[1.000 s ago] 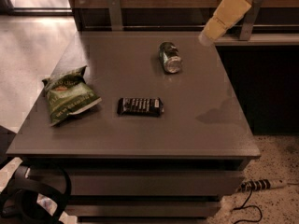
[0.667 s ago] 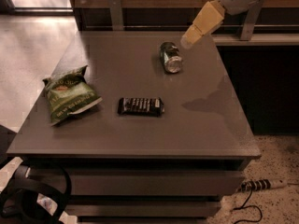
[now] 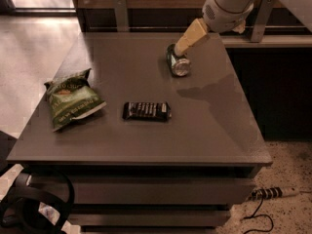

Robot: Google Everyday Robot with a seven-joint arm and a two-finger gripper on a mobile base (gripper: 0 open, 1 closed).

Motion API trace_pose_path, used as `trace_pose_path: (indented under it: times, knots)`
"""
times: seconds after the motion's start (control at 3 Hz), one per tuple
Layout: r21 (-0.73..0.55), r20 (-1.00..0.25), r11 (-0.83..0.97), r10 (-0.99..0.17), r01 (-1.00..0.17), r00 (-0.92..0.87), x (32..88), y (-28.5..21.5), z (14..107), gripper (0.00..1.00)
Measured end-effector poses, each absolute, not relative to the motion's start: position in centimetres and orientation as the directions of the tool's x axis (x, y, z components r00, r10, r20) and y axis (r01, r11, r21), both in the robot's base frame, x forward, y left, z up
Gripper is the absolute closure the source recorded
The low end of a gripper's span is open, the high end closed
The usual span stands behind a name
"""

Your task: Place green can upright

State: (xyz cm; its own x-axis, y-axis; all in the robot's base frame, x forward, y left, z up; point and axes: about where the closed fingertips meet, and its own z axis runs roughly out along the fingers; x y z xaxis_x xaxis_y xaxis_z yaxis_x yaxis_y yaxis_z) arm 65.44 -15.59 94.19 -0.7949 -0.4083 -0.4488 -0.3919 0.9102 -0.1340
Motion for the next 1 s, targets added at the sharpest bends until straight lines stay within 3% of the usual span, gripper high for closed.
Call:
trace_pose_path:
  times: [0.33, 1.0]
  knots:
    - [-0.119, -0.411, 0.938, -0.345, -0.326, -0.844, 67.2, -16.2, 93.6, 0.0]
    - [-0.104, -0.357, 0.933, -0.357, -0.343, -0.863, 70.1, -14.5, 93.3, 0.0]
